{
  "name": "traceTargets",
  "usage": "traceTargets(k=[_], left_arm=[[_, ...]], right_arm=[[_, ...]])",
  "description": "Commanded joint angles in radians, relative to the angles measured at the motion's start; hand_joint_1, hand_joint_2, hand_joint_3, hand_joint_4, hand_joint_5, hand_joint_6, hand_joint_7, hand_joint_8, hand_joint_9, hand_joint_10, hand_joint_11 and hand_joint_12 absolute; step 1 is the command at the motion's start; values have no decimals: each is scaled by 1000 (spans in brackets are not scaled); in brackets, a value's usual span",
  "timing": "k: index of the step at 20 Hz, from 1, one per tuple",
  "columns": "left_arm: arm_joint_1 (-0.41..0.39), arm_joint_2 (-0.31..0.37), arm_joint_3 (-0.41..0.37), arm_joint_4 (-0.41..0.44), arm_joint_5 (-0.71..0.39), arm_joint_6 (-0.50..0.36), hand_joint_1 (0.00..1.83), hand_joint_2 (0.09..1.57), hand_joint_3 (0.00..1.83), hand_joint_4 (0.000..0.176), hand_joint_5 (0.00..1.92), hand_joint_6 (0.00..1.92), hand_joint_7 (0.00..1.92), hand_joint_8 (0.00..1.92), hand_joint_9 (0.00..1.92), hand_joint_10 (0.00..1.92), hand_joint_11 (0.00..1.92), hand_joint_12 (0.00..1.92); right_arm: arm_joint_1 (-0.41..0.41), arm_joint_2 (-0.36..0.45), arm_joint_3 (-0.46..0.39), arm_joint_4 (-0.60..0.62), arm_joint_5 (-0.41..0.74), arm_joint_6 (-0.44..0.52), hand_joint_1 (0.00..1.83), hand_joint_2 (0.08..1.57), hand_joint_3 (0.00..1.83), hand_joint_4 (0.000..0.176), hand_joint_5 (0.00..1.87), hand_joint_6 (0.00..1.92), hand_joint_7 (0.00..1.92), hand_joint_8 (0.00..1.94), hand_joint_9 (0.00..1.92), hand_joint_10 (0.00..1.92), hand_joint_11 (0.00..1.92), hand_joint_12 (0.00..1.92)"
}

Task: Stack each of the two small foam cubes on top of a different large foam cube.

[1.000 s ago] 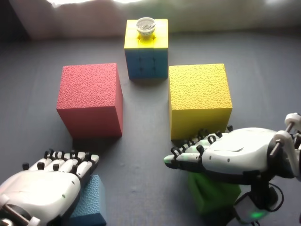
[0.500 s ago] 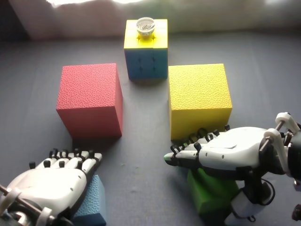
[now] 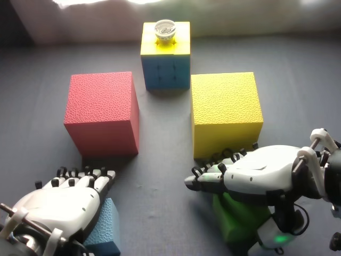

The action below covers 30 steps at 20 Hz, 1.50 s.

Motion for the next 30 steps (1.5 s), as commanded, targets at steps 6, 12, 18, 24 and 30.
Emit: traceTargets(k=[6, 12, 18, 24, 30], left_arm=[[-13, -2, 0, 42, -68, 14, 1164, 1179, 3, 0, 419, 29, 549, 49, 545, 83, 47, 1110], [-14, -2, 0, 41, -71, 14, 1167, 1263, 0, 0, 652, 1033, 769, 1256, 429, 1094, 198, 1456], [-25, 3, -3, 54, -71, 21, 1151, 1308, 1, 0, 578, 1370, 697, 1651, 406, 1347, 218, 1602], [-61, 50, -31, 44, -71, 79, 1141, 1314, 0, 0, 594, 1360, 670, 1685, 422, 1413, 249, 1625], [-127, 129, -69, 24, -45, 158, 1159, 1298, 0, 0, 647, 1289, 685, 1677, 467, 1449, 288, 1642]], right_arm=[[0, 5, -3, -13, 19, -1, 1020, 1139, 3, 0, 444, 13, 409, 16, 390, 44, 0, 1111], [0, 6, -3, -13, 19, -2, 1197, 1153, 12, 0, 802, 1173, 1014, 797, 953, 167, 406, 1318], [0, 6, -3, -13, 22, -4, 1236, 1117, 0, 0, 888, 1025, 1082, 930, 1103, 220, 474, 1364], [25, 14, -3, -13, 123, -71, 1236, 1117, 0, 0, 889, 1023, 1082, 929, 1103, 220, 474, 1364], [111, 60, -3, -13, 340, -117, 1254, 1085, 0, 0, 978, 853, 1132, 881, 1157, 279, 541, 1376]])
